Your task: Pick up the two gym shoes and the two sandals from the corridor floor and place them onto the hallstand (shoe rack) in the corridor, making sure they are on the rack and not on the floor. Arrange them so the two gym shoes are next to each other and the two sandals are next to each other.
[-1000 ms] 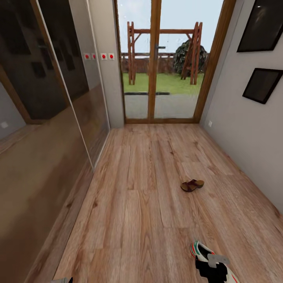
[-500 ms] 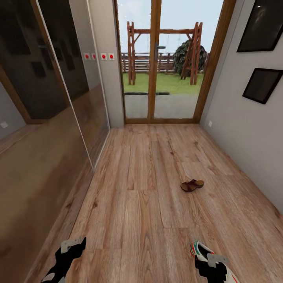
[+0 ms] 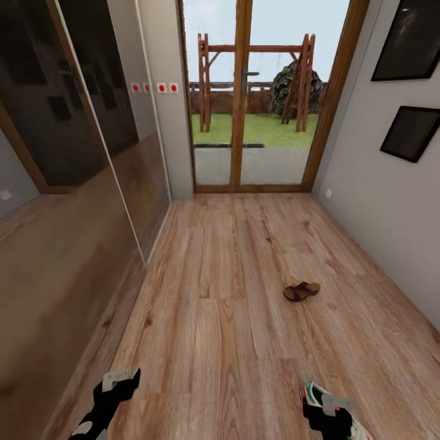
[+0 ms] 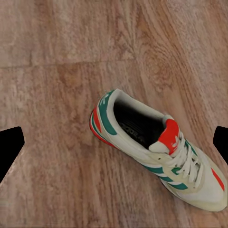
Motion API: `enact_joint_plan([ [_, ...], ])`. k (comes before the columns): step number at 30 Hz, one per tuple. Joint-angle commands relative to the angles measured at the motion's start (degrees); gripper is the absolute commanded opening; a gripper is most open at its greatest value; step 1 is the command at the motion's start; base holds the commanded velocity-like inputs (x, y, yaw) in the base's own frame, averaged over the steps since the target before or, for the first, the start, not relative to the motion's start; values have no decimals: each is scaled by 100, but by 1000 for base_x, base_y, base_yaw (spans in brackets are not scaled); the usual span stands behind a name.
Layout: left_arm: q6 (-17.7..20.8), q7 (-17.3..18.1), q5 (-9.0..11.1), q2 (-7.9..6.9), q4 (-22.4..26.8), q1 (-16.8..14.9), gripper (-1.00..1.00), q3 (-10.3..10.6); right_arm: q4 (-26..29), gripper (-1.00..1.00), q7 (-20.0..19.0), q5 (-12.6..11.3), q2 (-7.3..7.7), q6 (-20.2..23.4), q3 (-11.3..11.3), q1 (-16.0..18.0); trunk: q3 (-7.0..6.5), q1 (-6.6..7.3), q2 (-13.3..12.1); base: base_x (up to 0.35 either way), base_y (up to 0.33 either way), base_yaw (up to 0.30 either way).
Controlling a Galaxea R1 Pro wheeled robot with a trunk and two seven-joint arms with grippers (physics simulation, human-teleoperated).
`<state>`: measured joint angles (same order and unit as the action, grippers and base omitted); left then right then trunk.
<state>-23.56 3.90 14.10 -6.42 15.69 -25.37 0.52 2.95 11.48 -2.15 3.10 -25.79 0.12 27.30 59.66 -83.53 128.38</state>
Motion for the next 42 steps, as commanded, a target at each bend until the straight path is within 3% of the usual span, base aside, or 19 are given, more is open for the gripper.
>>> enact_joint_plan([
  [1,-12,41,53,-1,-6,-3,100,10,-5,100,3,-22,-1,-22,5,3,5,-1,2,241,158,0],
  [14,-18,41,32,1,-5,-5,100,26,-7,100,3,-22,-1,-22,5,3,5,-1,2,253,187,0],
  [24,-18,41,32,1,-5,-6,100,27,-10,100,3,-22,-2,-22,5,3,5,-1,2,91,23,0],
  [42,-17,41,32,1,-5,-12,100,27,-14,100,3,-22,-3,-22,5,3,5,-1,2,322,1,0],
])
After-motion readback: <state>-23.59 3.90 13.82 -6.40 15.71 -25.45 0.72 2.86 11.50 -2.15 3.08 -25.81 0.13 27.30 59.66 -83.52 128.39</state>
